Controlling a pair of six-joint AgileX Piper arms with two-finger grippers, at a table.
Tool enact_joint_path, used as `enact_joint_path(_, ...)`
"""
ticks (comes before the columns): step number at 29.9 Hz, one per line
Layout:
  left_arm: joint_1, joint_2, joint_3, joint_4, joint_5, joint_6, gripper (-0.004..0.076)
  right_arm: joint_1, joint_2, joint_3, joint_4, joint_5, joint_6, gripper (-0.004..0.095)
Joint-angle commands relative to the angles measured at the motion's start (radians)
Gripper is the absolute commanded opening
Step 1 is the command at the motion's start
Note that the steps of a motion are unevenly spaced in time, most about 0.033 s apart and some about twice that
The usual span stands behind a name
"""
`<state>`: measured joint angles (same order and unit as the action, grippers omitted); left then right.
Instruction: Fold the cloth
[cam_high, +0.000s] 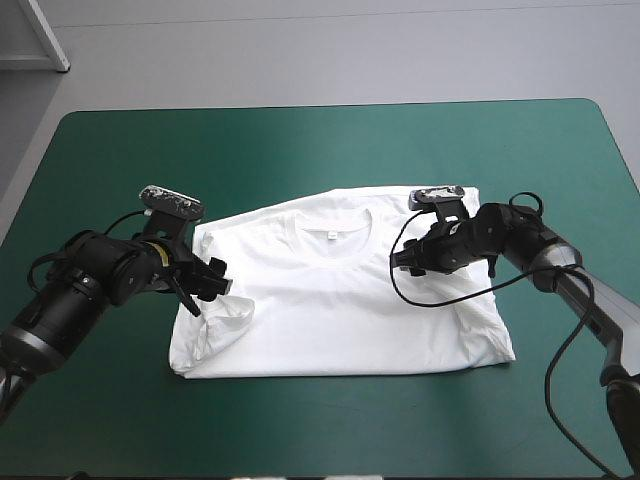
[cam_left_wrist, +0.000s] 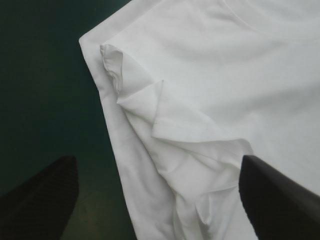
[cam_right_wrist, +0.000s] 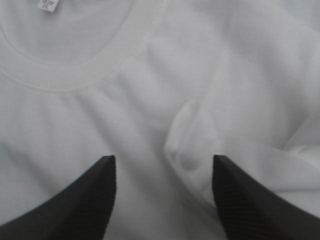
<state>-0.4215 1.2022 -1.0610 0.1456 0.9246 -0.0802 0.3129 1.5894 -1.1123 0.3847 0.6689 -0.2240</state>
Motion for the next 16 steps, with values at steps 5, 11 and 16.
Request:
enact_joint_path(5,-0.004,-0.030,-0.040,0.037,-0.024,-0.006,0.0630,0.001,-0.106,-0.171,-0.163,0.148,0.109,0.0698)
enact_joint_path(11,-0.004,-0.044,-0.120,0.038,0.142,0.017,0.0630,0.001,-0.200,-0.209,-0.225,0.433,0.148,0.0691)
enact_joint_path(16,-0.004,-0.058,-0.144,0.038,0.329,0.045,0.0630,0.001,-0.302,-0.153,-0.216,0.511,0.189,0.0643)
